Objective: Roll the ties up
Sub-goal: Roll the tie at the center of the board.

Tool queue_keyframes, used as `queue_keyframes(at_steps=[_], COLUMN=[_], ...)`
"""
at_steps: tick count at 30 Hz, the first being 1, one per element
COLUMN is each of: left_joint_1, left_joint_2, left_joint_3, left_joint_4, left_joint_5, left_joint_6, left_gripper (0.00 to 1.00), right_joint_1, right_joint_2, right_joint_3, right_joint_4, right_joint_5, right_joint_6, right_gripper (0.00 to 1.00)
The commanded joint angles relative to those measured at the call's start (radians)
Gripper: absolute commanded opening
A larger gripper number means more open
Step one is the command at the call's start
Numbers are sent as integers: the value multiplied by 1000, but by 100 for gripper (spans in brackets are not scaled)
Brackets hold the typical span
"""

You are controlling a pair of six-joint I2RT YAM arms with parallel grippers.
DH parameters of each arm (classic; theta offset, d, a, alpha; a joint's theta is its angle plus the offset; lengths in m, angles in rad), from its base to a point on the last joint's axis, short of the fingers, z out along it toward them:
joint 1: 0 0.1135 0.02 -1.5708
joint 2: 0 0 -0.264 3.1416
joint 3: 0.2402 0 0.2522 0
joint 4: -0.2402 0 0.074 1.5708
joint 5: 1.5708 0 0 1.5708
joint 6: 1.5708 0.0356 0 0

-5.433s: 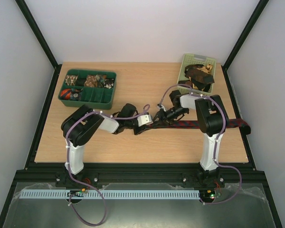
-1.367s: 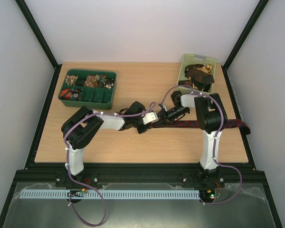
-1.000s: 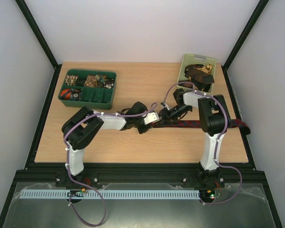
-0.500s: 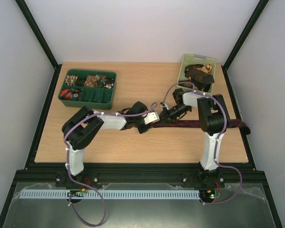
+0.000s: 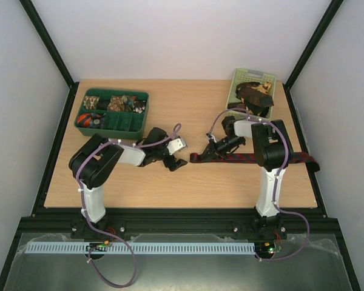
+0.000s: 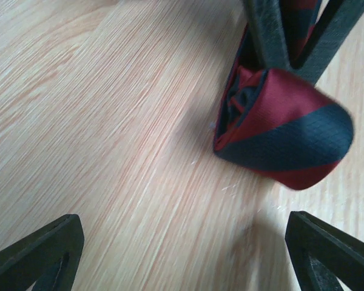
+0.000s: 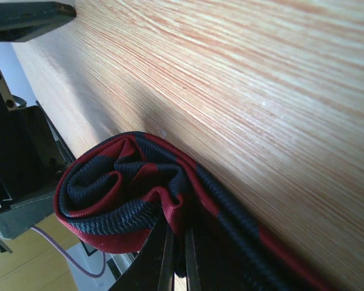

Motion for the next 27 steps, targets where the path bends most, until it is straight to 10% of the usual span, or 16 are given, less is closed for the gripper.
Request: queue_keyframes(at_steps=[1, 15, 27], left_joint_1=[-14, -105, -85], left_joint_2=[62, 184, 178], left_joint_3=[-29, 21, 13], left_joint_4=[175, 212, -54], left_joint_5=[103, 123, 173], left_joint_6=[-5, 136, 255], left_gripper=[92, 87, 42], right_joint_1=[-12, -12, -10], right_joint_2=[73, 60, -50], right_joint_3=[-43, -18, -7], right_joint_4=[-12, -65, -57], right_joint_5=[139, 78, -56], right_joint_6=[3, -28, -10], right_gripper=[1, 1, 2])
